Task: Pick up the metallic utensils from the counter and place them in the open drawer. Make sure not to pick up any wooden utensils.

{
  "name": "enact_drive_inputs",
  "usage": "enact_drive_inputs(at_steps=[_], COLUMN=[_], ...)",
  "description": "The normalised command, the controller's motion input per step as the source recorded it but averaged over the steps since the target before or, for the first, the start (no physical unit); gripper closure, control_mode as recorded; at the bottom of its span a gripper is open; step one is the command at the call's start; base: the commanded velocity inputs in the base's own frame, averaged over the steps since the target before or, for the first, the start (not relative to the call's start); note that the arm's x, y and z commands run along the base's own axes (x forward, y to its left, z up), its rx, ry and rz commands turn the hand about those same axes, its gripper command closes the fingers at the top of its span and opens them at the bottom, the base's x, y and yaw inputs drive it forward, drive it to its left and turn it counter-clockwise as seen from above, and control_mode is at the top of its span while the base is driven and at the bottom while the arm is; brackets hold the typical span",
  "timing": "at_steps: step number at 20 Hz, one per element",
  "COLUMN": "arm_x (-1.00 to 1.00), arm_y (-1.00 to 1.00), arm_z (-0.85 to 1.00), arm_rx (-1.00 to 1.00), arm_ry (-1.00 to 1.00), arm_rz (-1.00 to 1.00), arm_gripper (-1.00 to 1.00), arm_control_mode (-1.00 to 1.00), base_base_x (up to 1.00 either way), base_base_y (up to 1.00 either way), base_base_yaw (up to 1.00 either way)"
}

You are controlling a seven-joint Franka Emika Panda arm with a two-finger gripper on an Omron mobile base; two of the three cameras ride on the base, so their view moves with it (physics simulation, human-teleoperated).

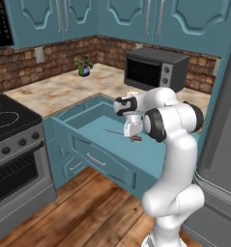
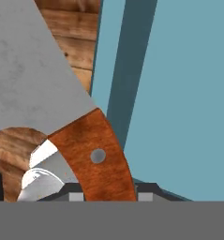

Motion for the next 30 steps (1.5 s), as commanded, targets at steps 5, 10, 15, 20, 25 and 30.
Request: enact_drive_inputs(at_steps=[5, 10, 15, 20, 25, 30], arm_x=[0.00, 0.31, 0.50, 0.41, 0.66, 0.59], arm_y=[-0.03, 0.00, -0.18, -0.29, -0.03, 0.00], arm_z=[-0.27, -0.02, -0.17, -0.35, -0.35, -0.37], arm_rx=[0.00, 0.00, 0.00, -0.01, 0.00, 0.00], arm_ry=[-0.58, -0.17, 0.02, -0.04, -0.08, 0.00], arm_rz=[0.00, -0.13, -0.15, -0.11, -0.03, -0.01], arm_gripper=[1.00, 1.00, 1.00, 1.00, 1.00, 1.00], arm_control_mode=[-1.00, -1.00, -1.00, -1.00, -1.00, -1.00], base_base_x=[0.00, 0.00, 0.00, 0.00, 0.00, 0.00], base_base_y=[0.00, 0.00, 0.00, 0.00, 0.00, 0.00], base_base_yaw=[0.00, 0.00, 0.00, 0.00, 0.00, 0.00])
